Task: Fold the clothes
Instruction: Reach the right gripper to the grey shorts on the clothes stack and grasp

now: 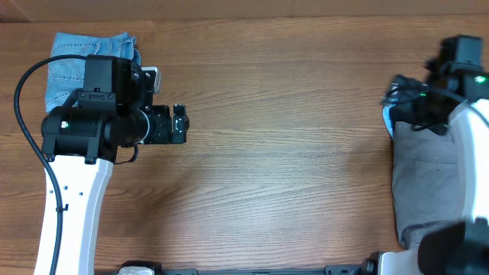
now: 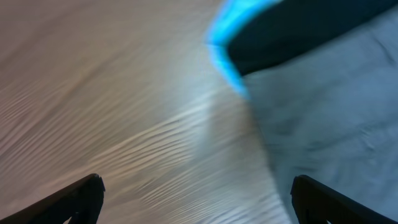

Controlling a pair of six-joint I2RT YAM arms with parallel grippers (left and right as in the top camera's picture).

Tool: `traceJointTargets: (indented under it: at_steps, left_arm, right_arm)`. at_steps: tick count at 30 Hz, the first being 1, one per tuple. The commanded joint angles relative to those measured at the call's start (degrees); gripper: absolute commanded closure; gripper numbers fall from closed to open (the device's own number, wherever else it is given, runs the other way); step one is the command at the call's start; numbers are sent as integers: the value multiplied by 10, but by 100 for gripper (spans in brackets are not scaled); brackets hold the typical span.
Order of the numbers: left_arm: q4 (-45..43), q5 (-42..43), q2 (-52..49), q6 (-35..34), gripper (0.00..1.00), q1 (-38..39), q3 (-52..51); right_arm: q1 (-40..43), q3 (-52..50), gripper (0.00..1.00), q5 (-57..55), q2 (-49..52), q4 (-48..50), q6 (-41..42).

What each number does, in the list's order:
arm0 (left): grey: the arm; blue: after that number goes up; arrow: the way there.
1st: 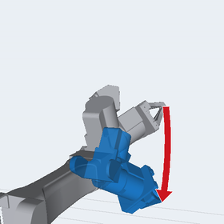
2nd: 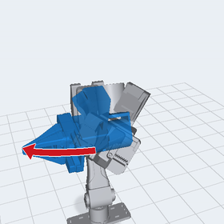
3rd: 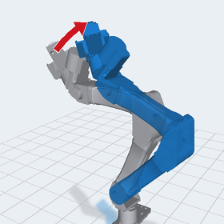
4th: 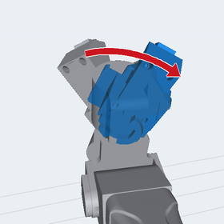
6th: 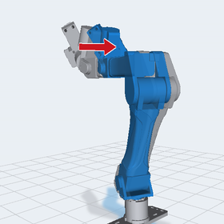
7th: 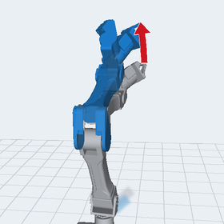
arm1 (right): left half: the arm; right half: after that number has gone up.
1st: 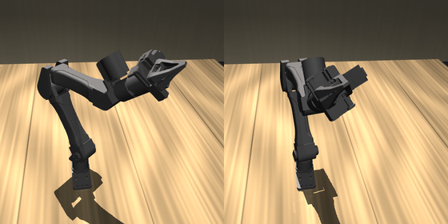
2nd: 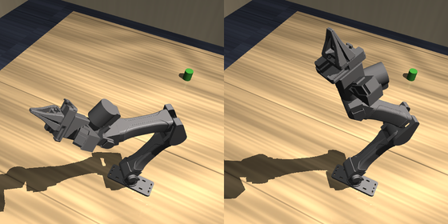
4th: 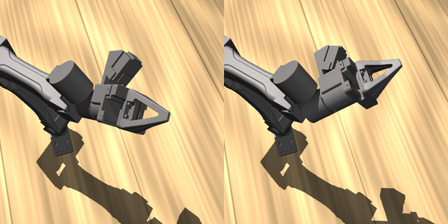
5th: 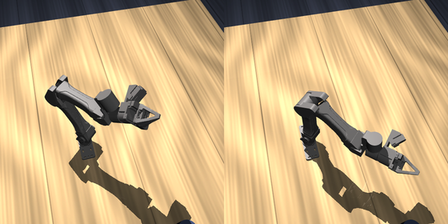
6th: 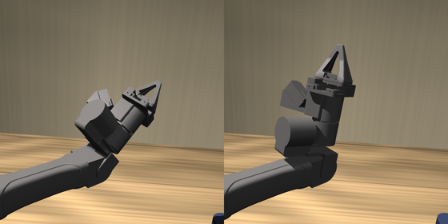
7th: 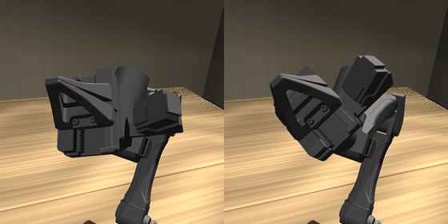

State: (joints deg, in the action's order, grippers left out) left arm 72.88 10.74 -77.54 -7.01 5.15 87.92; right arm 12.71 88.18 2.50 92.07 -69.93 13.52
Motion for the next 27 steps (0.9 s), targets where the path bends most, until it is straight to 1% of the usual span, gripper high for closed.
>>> traceJointTargets:
  at_steps: [1, 5, 7, 8, 10, 12, 15, 17, 20, 25, 27]
  left_arm:
    - [0, 7, -4, 13, 0, -3, 17]
    - [-4, 7, -4, 13, 0, -3, 17]
    - [-5, 7, -4, 13, 0, -3, 17]
    - [-6, 7, -4, 13, 0, -3, 17]
    - [-7, 7, -4, 12, 0, -3, 17]
    - [-9, 7, -4, 12, 0, -3, 17]
    - [-12, 7, -4, 13, 0, -3, 17]
    - [-13, 7, -4, 13, 0, -3, 17]
    - [-13, 7, -4, 13, 0, -3, 17]
    - [-14, 7, -4, 12, 0, -3, 17]
    - [-14, 7, -4, 13, 0, -3, 17]
  right_arm:
    - [54, 11, 2, 9, 63, -5, 17]
    - [67, 11, 10, 9, 138, -2, 15]
    - [65, 11, 17, -10, 160, 5, 15]
    - [65, 11, 17, -21, 169, 7, 16]
    - [65, 11, 22, -43, 191, 15, 33]
    - [65, 11, 23, -48, 212, 23, 39]
    - [64, 11, 30, -51, 243, 35, 39]
    - [64, 11, 31, -59, 258, 42, 39]
    - [64, 11, 35, -67, 269, 47, 39]
    - [64, 11, 35, -76, 270, 62, 39]
    - [64, 11, 40, -87, 270, 66, 40]
